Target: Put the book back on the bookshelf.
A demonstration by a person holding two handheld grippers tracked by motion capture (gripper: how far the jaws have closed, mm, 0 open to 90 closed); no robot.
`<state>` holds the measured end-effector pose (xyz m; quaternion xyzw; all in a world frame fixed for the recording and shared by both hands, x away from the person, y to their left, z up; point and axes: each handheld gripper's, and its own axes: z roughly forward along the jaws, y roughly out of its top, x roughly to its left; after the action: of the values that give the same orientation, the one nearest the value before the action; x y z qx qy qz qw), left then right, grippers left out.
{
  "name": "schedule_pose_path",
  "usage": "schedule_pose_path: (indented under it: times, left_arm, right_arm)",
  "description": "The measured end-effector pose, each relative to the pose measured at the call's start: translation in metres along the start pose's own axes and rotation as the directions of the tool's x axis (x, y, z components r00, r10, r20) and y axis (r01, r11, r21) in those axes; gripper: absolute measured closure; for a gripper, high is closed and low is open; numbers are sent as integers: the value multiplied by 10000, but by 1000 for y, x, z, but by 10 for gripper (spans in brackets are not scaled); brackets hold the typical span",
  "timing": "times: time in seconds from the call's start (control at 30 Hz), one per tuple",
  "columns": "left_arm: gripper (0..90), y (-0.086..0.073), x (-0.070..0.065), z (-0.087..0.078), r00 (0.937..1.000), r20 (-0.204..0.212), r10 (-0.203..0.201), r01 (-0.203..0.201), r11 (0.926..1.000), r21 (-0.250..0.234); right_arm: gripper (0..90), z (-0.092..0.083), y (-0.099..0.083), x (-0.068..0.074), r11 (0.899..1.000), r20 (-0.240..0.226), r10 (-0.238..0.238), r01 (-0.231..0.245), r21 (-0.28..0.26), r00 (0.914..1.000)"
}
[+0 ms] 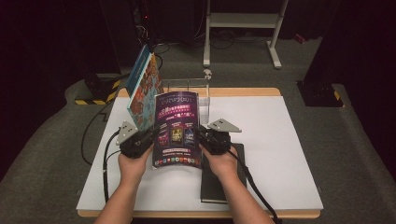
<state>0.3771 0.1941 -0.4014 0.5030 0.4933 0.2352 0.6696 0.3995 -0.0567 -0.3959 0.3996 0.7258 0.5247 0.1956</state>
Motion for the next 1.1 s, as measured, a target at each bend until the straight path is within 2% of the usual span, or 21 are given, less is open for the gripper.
schedule_pose_path:
  times: [0.2, 0.5, 0.93, 1.1]
  left_arm:
    - [838, -2, 3, 7, 9998, -174, -26, 24, 10000, -94]
    - [837, -4, 5, 18, 9986, -452, 264, -270, 9996, -120]
    - [838, -8, 8, 29, 9974, -473, 536, -558, 9973, -468]
    - [838, -9, 9, 31, 9979, -498, 415, -445, 9971, -615]
  right_arm:
    - [817, 8, 2, -2, 10000, 94, -14, 14, -40, 10000]
    - [822, 20, 1, -7, 9997, 245, 140, -135, -188, 9996]
    - [827, 32, 1, -11, 9988, 545, 156, -130, -477, 9984]
    - [829, 36, 2, -10, 9982, 669, 101, -61, -592, 9977]
